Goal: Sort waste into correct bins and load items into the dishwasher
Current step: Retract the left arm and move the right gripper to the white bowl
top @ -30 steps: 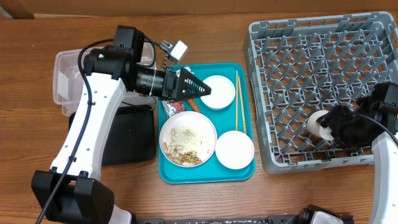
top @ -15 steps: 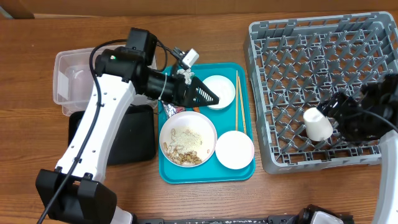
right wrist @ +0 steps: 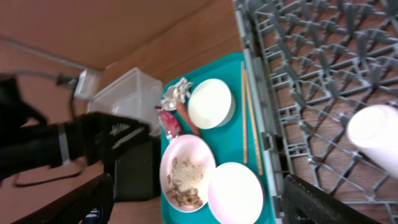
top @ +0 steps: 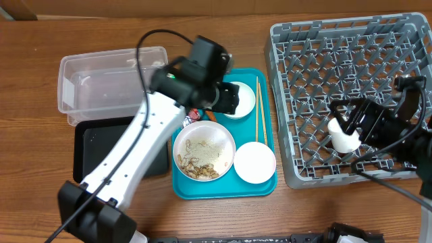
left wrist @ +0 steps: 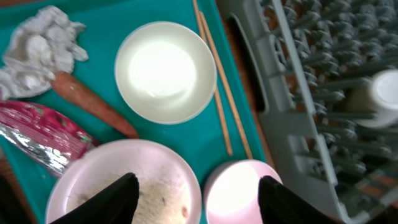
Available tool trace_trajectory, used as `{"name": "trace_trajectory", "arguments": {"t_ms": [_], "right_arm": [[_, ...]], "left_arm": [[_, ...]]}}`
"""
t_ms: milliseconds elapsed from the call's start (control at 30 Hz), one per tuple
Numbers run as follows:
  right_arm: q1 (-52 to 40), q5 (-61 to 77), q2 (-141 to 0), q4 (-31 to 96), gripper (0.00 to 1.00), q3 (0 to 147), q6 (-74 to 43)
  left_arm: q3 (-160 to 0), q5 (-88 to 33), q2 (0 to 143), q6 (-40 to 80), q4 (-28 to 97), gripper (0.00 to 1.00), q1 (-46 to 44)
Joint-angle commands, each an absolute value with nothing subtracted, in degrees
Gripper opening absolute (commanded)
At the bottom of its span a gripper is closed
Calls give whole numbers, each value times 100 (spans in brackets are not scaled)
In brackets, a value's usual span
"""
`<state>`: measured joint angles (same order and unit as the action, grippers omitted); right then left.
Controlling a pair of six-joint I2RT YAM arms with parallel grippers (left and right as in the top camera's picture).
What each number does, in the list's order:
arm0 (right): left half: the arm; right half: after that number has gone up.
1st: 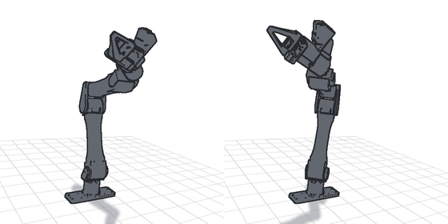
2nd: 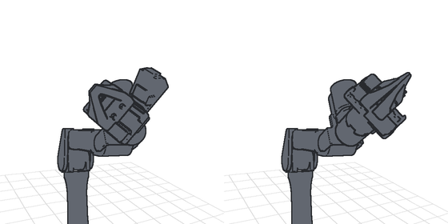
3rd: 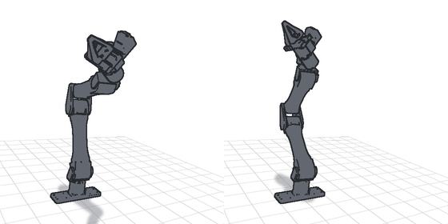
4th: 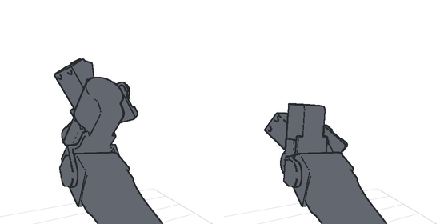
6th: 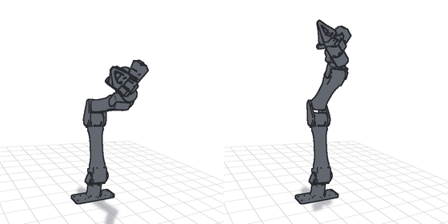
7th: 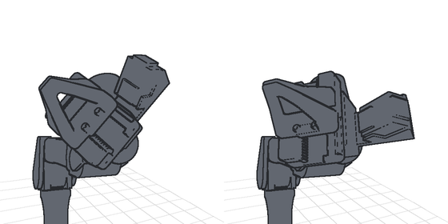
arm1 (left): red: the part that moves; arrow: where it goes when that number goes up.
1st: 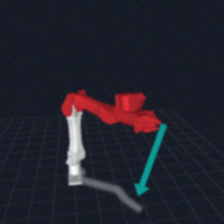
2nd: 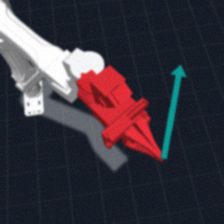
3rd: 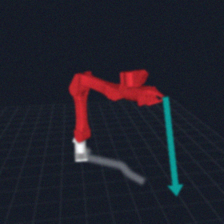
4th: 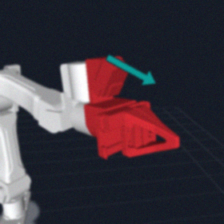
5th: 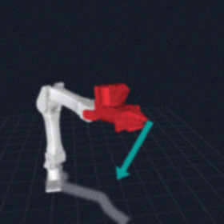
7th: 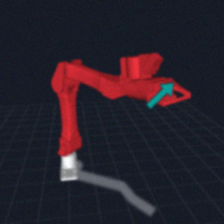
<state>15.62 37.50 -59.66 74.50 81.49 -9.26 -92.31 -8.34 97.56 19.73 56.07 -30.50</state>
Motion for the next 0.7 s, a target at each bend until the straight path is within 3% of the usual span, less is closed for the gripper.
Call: {"name": "trace_trajectory", "arguments": {"t_ms": [0, 400, 667], "right_arm": [[1483, 3865, -6010, 7529, 88, 8256, -849], [1186, 3861, -6128, 7922, 85, 8246, -698], [-45, 2580, -6504, 7614, 79, 8025, -1055]], "left_arm": [[-9347, 659, 10106, 2589, 5551, 59, -3258], [-9347, 287, 10803, 2853, 5472, 55, -3212], [-9518, 161, 10447, 2880, 5876, 57, -2995]]}}
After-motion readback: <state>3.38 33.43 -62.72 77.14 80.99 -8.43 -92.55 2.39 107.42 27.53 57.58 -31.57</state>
